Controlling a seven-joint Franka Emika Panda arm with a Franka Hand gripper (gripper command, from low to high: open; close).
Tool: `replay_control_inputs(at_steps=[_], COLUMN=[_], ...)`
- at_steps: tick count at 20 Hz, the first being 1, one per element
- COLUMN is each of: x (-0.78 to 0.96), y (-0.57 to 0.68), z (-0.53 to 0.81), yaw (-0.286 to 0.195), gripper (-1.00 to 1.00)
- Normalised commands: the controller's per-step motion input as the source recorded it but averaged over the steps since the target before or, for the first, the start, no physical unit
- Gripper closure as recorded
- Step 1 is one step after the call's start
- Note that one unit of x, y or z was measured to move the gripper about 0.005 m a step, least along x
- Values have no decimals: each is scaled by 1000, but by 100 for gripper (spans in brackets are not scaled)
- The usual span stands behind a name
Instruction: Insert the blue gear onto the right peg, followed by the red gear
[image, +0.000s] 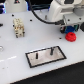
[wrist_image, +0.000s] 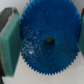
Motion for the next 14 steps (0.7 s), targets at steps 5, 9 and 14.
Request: replay_control_inputs(at_steps=[5,9,14], x=[109,326,479], y=[-133,-263,-354], z=[343,525,535], yaw=[0,0,0], gripper=[100,100,100])
